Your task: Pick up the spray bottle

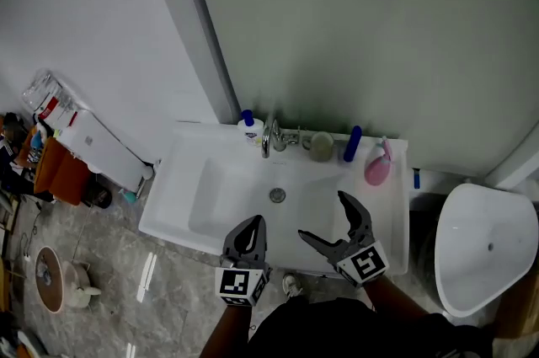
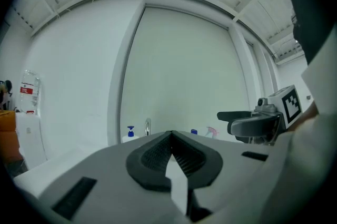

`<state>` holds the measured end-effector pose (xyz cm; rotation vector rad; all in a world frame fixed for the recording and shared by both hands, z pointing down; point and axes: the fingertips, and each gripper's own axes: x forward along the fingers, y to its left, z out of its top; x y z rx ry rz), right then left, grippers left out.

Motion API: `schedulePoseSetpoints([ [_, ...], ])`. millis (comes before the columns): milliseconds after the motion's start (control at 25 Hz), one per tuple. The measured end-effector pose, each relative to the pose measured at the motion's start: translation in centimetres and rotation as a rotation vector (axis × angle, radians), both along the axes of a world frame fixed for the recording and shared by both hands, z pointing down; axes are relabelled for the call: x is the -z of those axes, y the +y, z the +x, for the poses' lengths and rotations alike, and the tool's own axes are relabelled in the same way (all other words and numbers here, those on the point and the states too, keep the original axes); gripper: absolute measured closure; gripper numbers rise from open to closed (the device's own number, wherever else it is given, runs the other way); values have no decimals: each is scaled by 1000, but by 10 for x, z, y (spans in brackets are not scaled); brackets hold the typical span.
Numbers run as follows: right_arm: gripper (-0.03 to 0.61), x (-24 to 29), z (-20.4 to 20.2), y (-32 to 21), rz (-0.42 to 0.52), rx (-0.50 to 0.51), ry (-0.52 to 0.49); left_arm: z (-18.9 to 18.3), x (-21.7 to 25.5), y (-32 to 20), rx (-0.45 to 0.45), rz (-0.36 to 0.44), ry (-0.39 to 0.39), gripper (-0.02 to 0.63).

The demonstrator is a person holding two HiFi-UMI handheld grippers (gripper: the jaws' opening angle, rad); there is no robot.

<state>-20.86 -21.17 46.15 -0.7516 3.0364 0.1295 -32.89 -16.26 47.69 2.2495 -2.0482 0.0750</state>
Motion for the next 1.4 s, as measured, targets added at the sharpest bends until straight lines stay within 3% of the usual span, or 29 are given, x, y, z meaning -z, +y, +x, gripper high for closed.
schedulePoseSetpoints([
  [280, 80, -3, 12, -27, -31, -145, -16, 1, -5, -41, -125, 7, 20, 617],
  [600, 80, -26, 59, -53, -132, -302, 14, 36, -21, -73, -243, -42, 59, 617],
  [760, 78, -48, 89, -74, -137, -371, 25, 55, -21, -89, -286, -31, 63, 617],
  [1160, 77, -89, 147, -137, -229, -506, 48, 89, -35, -110, -326, -72, 55, 617],
  [1400, 77, -113, 164, -179, -219, -528, 114, 98, -36, -125, -314, -84, 50, 617],
])
